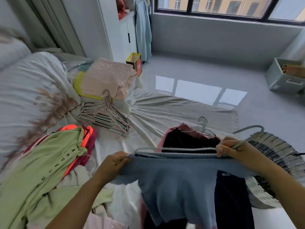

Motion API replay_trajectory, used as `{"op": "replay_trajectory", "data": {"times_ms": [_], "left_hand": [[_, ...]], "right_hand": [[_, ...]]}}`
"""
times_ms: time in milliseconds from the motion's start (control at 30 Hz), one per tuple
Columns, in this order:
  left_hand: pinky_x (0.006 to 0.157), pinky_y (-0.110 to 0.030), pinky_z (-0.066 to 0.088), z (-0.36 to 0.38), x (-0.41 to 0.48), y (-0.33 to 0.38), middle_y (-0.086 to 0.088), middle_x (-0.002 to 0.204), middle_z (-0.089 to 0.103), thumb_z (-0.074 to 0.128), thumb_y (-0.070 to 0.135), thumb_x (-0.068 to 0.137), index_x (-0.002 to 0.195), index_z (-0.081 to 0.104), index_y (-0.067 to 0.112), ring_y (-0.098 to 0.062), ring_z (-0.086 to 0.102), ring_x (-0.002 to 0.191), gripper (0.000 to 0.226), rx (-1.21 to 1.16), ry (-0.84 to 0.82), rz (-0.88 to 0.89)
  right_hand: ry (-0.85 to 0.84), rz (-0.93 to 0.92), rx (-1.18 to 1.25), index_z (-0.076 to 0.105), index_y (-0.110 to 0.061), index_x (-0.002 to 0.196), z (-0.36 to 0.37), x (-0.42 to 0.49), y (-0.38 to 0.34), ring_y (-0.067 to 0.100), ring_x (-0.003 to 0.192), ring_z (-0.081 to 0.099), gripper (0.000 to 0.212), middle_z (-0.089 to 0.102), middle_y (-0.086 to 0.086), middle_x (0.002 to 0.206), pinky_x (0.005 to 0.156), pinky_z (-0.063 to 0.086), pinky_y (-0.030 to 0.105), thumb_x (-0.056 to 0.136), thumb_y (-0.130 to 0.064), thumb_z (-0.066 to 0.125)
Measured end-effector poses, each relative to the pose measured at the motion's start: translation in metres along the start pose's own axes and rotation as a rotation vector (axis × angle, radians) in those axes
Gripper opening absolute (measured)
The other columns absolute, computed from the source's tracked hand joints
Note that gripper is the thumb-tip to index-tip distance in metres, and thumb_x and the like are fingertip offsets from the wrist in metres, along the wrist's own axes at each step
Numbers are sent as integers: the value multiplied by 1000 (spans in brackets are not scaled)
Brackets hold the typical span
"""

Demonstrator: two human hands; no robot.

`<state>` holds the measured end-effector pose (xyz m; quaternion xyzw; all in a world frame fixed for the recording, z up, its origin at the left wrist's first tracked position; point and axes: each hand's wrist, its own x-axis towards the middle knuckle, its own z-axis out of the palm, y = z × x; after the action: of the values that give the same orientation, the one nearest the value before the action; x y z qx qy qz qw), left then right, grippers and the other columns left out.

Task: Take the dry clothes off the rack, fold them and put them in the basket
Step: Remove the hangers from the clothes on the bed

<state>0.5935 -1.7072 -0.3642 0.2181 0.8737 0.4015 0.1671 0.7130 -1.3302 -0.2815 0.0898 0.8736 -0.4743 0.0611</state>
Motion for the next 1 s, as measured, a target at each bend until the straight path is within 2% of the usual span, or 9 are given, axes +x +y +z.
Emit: {"op": "replay_trajectory", "data": {"times_ms": [100,167,233,400,500,600,700,800,1000], "left_hand": [[67,-13,43,18,-9,-9,28,74,66,48,68,68,76,67,51,9,59,71,27,-163,19,-169],[69,-22,44,31,-12,-2,3,78,69,54,69,68,87,70,24,-3,58,70,51,-335,34,-213],[69,-24,46,41,-12,15,-13,84,66,56,48,87,94,65,8,-11,58,75,41,-533,51,-272],[75,-34,49,53,-6,59,-3,85,64,74,45,63,89,61,20,-20,59,83,38,-749,22,-228],[90,-23,48,71,-6,80,7,122,55,81,33,60,132,40,25,-5,55,109,83,-554,-127,-137],[98,-30,44,86,-7,84,5,142,40,81,43,60,146,7,26,-15,48,123,114,-182,-141,-203],[89,-33,46,91,-15,84,-3,131,53,68,43,78,142,16,24,-27,55,112,84,207,-152,-202],[82,-34,46,89,-18,87,-1,119,60,57,40,86,129,32,26,-28,59,104,51,237,-56,-110],[67,-29,35,66,-27,59,-8,108,63,52,22,82,123,42,26,-32,59,99,43,267,-80,-63]], "right_hand": [[142,1,512,64,-18,54,1,-5,1,10,71,57,33,61,-4,69,65,48,14,71,-47,62],[209,70,812,61,-18,51,6,0,0,11,66,57,32,60,-1,67,57,48,15,67,-45,61],[263,131,974,61,-18,51,18,9,-5,7,58,53,30,57,-2,64,49,45,16,64,-46,62],[317,156,1205,59,-22,51,63,30,-32,4,42,37,33,51,-6,55,38,29,14,78,-40,51],[304,125,1295,59,-22,51,83,35,-56,4,41,36,33,51,-6,54,37,29,14,77,-39,50],[252,68,1304,59,-20,58,95,33,-76,4,43,38,28,52,-5,56,39,32,14,79,-35,49],[249,50,1308,49,-17,69,100,29,-86,5,42,37,17,50,-4,54,40,32,15,81,-29,49],[271,41,1357,47,-17,68,96,27,-91,5,41,37,25,48,-4,52,40,32,15,91,-25,43],[482,-11,1274,43,-21,73,44,31,-98,2,35,30,17,45,-9,47,32,21,13,82,-32,51]]}}
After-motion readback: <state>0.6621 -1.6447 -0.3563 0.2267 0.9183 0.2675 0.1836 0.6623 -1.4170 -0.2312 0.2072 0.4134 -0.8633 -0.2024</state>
